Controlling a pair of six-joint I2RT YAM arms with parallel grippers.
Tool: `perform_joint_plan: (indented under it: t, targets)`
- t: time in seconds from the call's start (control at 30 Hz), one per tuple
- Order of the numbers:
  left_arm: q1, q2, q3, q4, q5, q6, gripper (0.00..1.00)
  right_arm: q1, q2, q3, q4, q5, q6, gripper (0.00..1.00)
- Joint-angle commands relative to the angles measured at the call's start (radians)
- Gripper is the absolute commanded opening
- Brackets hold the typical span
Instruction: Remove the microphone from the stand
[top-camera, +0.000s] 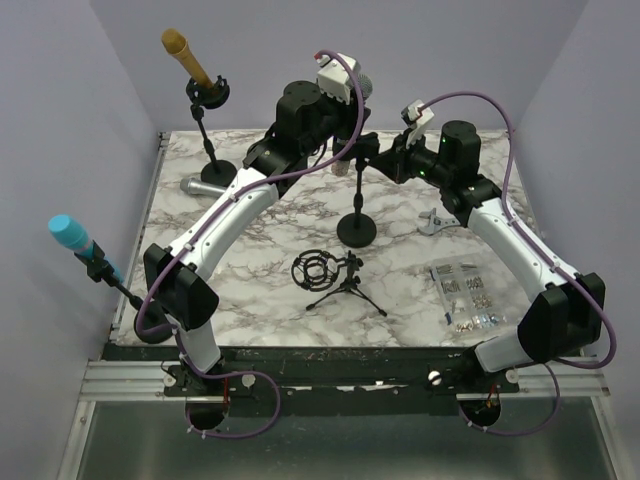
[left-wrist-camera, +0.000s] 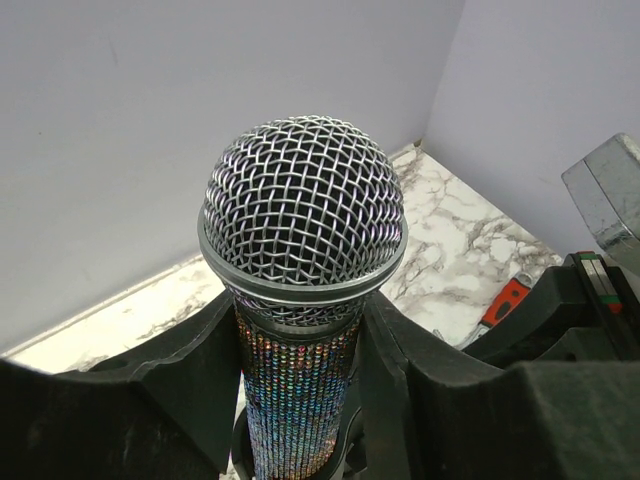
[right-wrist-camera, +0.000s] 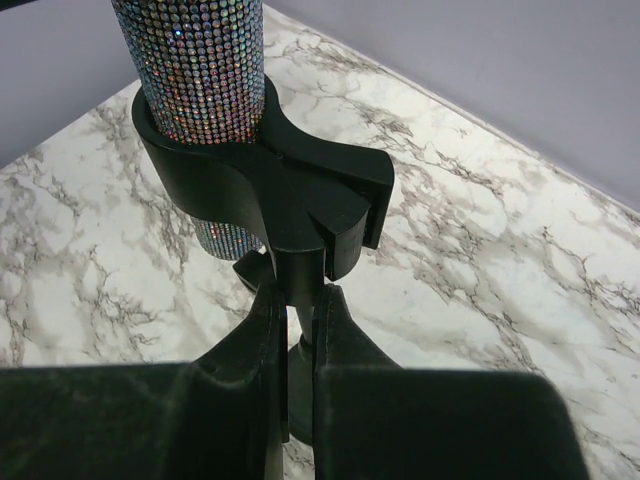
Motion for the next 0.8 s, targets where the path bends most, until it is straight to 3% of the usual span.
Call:
perform_joint_plan:
  t: [0.0, 0.23, 0.37, 0.4, 0.43, 0.47, 0.53, 0.6, 0.77]
  targets:
    - [-0.011, -0.011, 0.032, -0.033, 0.024, -0.013, 0.11, 0.007, 0.002, -0.014, 0.004, 0.017, -0.004, 0.01]
    - [-0.011, -0.021, 0.036, -0.037, 0.024, -0.008, 0.01, 0.006, -0.017, -0.028, 0.023, 0.022, -0.005, 0.01]
    - [-0.01, -0.028, 0.029, -0.025, 0.041, -0.007, 0.0, 0.007, -0.035, -0.048, 0.023, 0.002, -0.025, 0.01]
    - [-0.01, -0.03, 0.023, -0.02, 0.05, -0.006, 0.0, 0.007, -0.045, -0.058, 0.055, 0.022, -0.018, 0.05]
    - [-0.011, -0.031, 0.017, -0.012, 0.063, -0.005, 0.0, 0.007, -0.052, -0.063, 0.059, 0.049, -0.016, 0.26]
    - [-0.01, -0.034, 0.006, -0.004, 0.072, -0.005, 0.0, 0.007, -0.056, -0.063, 0.059, 0.063, -0.015, 0.56]
    - [-0.011, -0.041, -0.012, 0.013, 0.097, -0.004, 0.0, 0.001, -0.059, -0.059, 0.055, 0.075, -0.008, 0.88]
    - [-0.01, -0.044, -0.025, 0.028, 0.122, -0.001, 0.0, -0.011, -0.059, -0.057, 0.058, 0.052, -0.001, 0.96]
    - [-0.003, -0.051, -0.039, 0.045, 0.188, 0.007, 0.0, -0.032, -0.042, -0.041, 0.071, -0.043, -0.004, 0.98]
